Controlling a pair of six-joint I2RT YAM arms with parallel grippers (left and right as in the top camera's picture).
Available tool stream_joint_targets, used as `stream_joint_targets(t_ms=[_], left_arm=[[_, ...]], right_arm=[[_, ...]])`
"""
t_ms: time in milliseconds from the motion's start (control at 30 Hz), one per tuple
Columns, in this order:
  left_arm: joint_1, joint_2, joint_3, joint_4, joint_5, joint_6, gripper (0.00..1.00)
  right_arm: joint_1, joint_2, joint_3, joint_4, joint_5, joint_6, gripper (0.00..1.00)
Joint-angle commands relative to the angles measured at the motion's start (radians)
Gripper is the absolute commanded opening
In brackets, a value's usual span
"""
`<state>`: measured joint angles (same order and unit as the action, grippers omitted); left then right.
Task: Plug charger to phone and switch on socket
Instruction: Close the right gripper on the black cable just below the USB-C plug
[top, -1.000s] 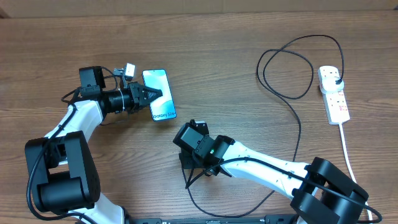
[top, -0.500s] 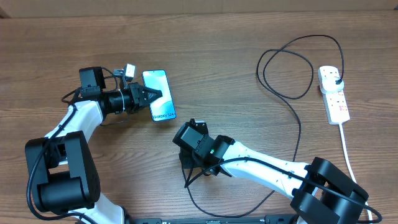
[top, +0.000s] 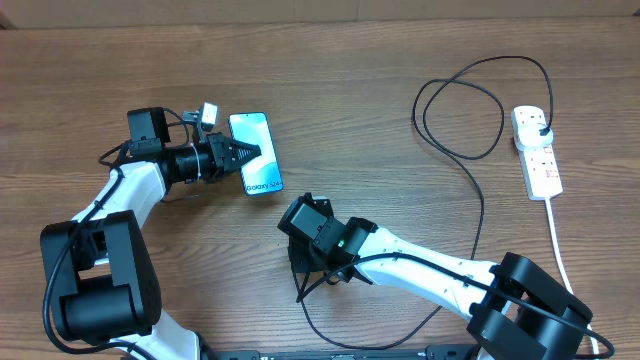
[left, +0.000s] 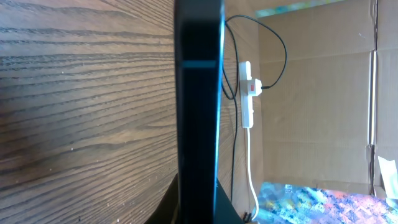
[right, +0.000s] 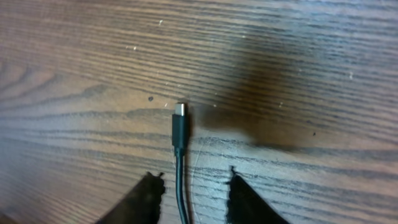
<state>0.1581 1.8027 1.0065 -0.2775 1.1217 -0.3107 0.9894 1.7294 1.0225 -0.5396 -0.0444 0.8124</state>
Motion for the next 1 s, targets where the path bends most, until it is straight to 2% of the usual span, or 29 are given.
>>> stream_joint_targets(t_ms=[0,500,967], left_arm=[[0.005,0.01,-0.004,0.002,0.027,0.027,0.04],[0.005,0.01,-0.004,0.002,0.027,0.027,0.04],[0.005,0.01,-0.004,0.002,0.027,0.027,0.04]], right_arm=[[0.005,0.001,0.004,0.003,-0.002,0.0,0.4],[0.064,0.001,0.004,0.013,0.105,0.004,0.42],[0.064,0.001,0.004,0.012,0.104,0.003,0.48]])
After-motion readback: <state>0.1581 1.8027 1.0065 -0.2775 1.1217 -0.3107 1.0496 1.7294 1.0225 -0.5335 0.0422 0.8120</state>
